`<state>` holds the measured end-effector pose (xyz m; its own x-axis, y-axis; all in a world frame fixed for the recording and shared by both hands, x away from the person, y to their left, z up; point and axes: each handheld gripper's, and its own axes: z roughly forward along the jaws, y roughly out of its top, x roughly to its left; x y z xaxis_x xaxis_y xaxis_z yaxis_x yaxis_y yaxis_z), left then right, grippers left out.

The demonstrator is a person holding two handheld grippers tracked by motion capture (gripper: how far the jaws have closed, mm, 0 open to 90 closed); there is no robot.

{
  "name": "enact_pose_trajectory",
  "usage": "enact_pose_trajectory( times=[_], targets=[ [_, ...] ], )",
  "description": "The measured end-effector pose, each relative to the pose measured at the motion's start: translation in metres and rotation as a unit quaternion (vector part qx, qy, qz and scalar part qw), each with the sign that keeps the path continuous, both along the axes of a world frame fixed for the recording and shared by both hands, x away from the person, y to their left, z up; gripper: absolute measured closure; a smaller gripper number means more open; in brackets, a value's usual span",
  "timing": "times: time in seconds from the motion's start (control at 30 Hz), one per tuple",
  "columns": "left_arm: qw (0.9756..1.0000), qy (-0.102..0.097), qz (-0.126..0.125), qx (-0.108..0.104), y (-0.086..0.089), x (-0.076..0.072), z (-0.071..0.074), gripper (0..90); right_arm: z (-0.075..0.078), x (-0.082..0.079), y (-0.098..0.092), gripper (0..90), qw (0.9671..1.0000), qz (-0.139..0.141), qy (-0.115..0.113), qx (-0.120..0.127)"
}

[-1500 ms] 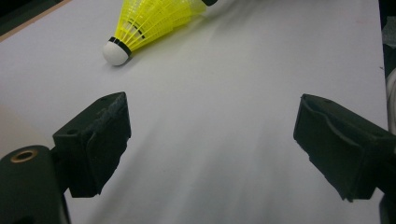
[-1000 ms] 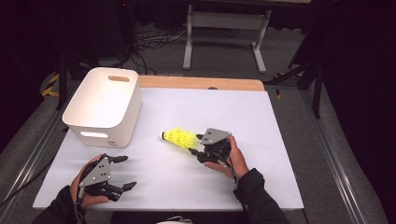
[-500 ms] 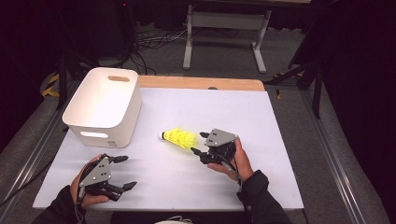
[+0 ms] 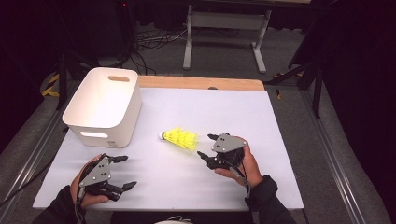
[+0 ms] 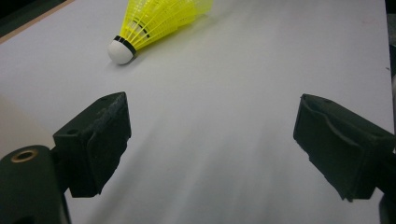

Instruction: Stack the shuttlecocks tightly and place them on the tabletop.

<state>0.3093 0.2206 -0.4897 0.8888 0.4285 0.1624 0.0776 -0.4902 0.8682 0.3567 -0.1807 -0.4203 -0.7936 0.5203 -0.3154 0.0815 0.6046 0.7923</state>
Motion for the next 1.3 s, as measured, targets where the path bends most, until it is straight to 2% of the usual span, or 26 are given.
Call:
enact_pose_trajectory(
  times=[0.3, 0.73, 1.1, 1.2, 1.3],
  targets=[
    [1.0, 0.0, 0.002, 0.0, 0.0, 0.0, 0.0, 12.0, -0.003, -0.008, -0.011, 31.9, 0.9999, -0.01, -0.005, -0.001],
    [1.0, -0.005, 0.007, -0.001, 0.0, -0.001, 0.001, 12.0, -0.008, -0.018, -0.035, 28.2, 0.9989, -0.033, -0.015, 0.029],
    [0.9999, -0.009, 0.014, 0.0, 0.001, -0.001, 0.001, 12.0, -0.014, -0.024, -0.052, 26.3, 0.9978, -0.049, -0.015, 0.043],
    [0.9998, -0.011, 0.017, 0.002, 0.002, 0.0, 0.001, 12.0, -0.018, -0.026, -0.058, 23.5, 0.9967, -0.066, -0.018, 0.044],
    [0.9997, -0.012, 0.02, -0.001, 0.002, 0.0, 0.001, 12.0, -0.02, -0.027, -0.061, 23.2, 0.9961, -0.071, -0.02, 0.047]
  ],
)
